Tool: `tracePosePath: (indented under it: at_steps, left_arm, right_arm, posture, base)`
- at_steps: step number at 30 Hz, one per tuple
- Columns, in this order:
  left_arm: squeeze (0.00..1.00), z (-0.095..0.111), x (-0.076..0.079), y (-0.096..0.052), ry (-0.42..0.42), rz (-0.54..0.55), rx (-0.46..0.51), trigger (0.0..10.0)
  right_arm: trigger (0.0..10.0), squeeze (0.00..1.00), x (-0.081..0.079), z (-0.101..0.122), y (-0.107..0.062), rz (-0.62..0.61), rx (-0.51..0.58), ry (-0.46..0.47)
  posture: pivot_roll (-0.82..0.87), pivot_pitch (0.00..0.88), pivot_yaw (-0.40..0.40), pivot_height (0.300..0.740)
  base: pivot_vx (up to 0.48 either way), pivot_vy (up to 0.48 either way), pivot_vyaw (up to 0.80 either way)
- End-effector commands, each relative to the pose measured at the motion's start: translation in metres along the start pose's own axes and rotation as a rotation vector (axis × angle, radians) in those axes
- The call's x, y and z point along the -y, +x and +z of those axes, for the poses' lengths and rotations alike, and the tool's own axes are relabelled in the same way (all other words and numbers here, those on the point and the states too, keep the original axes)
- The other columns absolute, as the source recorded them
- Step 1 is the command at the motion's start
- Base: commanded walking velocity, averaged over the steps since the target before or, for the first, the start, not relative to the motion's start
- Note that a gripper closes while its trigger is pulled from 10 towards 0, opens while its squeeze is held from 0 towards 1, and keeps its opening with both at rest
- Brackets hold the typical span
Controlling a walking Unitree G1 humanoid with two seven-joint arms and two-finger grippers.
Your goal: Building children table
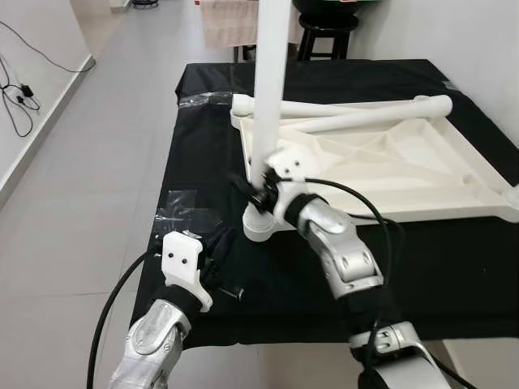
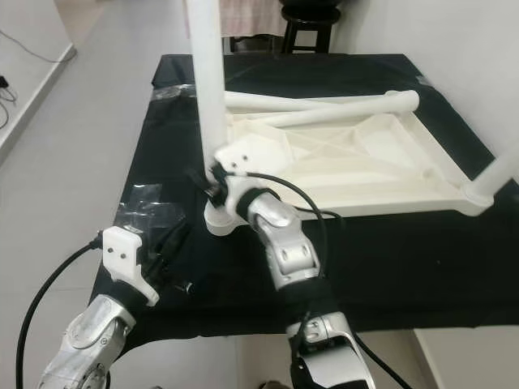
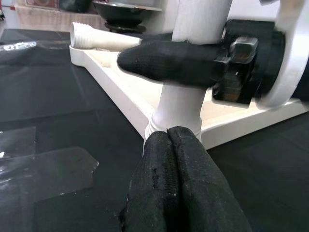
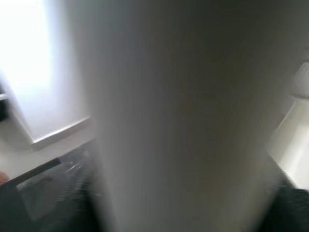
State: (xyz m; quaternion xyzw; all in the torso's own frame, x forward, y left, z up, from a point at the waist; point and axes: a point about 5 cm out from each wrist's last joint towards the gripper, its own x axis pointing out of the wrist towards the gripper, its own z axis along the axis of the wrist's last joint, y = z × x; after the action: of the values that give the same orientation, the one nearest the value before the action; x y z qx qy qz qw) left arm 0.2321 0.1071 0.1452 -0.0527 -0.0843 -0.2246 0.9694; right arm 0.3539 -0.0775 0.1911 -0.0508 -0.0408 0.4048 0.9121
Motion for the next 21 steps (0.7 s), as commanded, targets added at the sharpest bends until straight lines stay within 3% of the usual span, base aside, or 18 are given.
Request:
tracePosePath:
  at_steps: [1,2,3,7,13,21]
  left_arm:
    - [0.00,-0.005,0.001,-0.001,-0.020,-0.002,-0.022,10.0]
    - [0.00,-0.005,0.001,-0.001,-0.020,-0.002,-0.022,10.0]
    - [0.00,-0.005,0.001,-0.002,-0.020,-0.002,-0.022,10.0]
    - [0.00,-0.004,0.002,-0.003,-0.016,-0.001,-0.022,10.0]
    - [0.00,-0.005,0.002,-0.008,-0.037,0.006,-0.026,10.0]
    - [0.00,-0.015,0.005,-0.019,-0.036,0.019,-0.071,10.0]
  right_arm:
    - [10.0,0.76,0.005,0.017,0.001,0.119,0.073,-0.039]
    - [10.0,0.76,0.005,0.017,0.001,0.119,0.073,-0.039]
    - [10.0,0.00,0.008,0.021,-0.001,0.271,0.068,-0.034]
    - [10.0,0.00,0.010,0.021,0.002,0.432,0.014,-0.040]
    - [10.0,0.00,0.013,0.020,0.008,0.421,-0.003,-0.031]
    - [10.0,0.00,0.011,0.005,0.003,0.478,0.005,0.005]
  posture:
    - [0.04,0.135,-0.039,0.740]
    - [0.04,0.135,-0.039,0.740]
    - [0.04,0.135,-0.039,0.740]
    - [0.06,0.143,-0.045,0.740]
    - [0.07,0.146,-0.054,0.740]
    - [0.10,0.125,-0.051,0.740]
  base:
    - [0.000,0.000,0.00]
    - [0.000,0.000,0.00]
    - [0.000,0.000,0.00]
    - [0.000,0.000,0.00]
    - [0.000,0.000,0.00]
    - [0.000,0.000,0.00]
